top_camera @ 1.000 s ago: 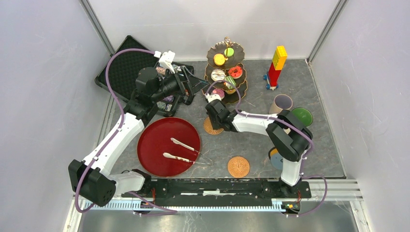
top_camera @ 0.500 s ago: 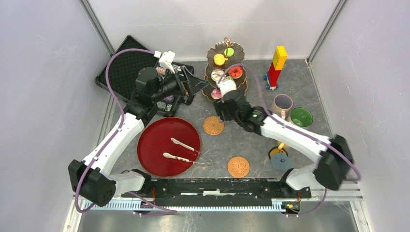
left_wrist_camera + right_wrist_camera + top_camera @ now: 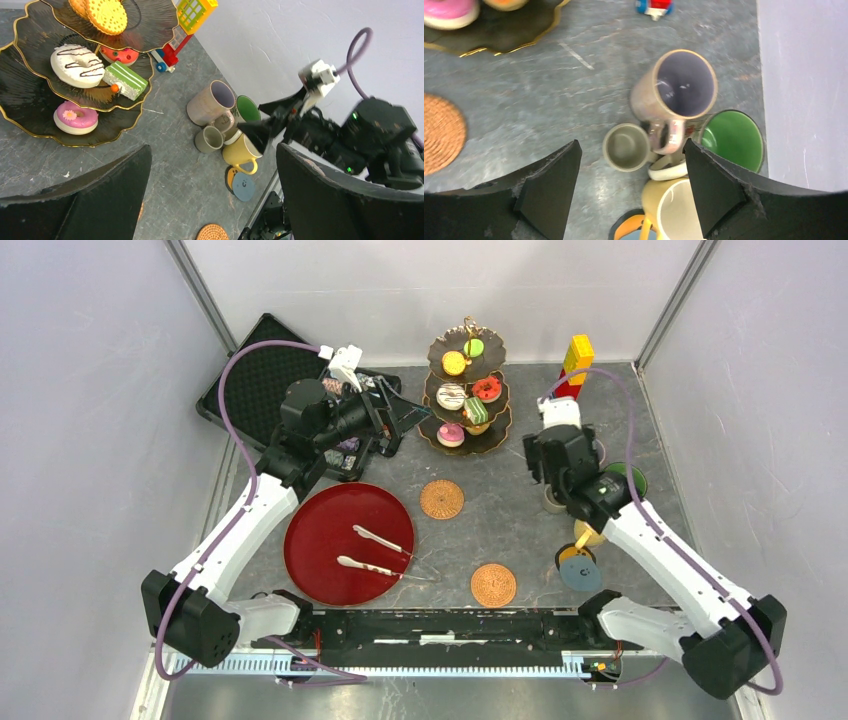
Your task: Serve the afternoon tea
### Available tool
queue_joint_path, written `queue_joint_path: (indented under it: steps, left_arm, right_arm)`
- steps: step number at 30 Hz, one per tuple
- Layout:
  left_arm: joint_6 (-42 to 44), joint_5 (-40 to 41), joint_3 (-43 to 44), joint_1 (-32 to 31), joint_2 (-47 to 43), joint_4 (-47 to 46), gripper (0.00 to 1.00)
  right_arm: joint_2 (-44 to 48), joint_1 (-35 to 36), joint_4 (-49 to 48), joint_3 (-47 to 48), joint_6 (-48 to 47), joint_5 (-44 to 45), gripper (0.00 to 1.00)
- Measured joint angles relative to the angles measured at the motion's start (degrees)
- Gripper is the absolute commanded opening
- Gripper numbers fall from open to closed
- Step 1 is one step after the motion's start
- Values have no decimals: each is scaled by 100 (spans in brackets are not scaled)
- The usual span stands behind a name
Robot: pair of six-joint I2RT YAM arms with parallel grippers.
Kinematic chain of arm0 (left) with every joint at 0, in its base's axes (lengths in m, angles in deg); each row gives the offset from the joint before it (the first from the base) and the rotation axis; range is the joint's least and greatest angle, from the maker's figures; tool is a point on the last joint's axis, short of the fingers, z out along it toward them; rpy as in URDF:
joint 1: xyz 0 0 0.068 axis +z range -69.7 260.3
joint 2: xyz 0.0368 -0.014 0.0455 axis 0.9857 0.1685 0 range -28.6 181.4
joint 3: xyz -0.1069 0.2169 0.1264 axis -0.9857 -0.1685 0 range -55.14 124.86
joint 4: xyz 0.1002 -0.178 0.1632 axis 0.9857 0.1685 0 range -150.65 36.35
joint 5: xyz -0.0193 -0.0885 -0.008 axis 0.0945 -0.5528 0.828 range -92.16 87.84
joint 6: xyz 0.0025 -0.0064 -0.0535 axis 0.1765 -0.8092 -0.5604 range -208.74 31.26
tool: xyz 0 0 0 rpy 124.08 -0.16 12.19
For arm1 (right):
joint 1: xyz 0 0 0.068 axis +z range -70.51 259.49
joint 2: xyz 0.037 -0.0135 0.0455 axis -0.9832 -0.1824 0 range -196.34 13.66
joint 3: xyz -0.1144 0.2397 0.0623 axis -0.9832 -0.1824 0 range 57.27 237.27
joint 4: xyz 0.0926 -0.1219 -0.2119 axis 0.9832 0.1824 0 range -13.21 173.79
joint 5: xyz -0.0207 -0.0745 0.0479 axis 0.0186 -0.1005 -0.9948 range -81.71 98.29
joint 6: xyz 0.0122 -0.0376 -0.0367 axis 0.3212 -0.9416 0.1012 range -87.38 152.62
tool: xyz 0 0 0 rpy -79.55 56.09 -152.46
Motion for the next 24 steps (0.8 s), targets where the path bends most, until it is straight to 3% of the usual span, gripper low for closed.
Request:
queue_joint_path:
  steps: [4, 10, 15, 21, 24]
  left_arm:
    - [2, 0, 0, -2, 0, -2, 100]
    - [2, 2, 0, -61, 0, -2, 100]
    - [2, 0, 0, -127, 4, -2, 100]
    - [2, -4, 2, -291, 155, -20, 100]
    - [0, -7, 4, -428, 302, -17, 100]
  right_arm:
    - [-164, -1325, 22, 129, 74, -625, 73]
    - [-374, -3477, -9, 205, 302, -1615, 71]
    - [-302, -4776, -219, -168, 354, -1974, 68]
    - [-354, -5254, -341, -957, 490, -2159, 53]
    - [-562, -5331, -487, -1075, 570, -2262, 52]
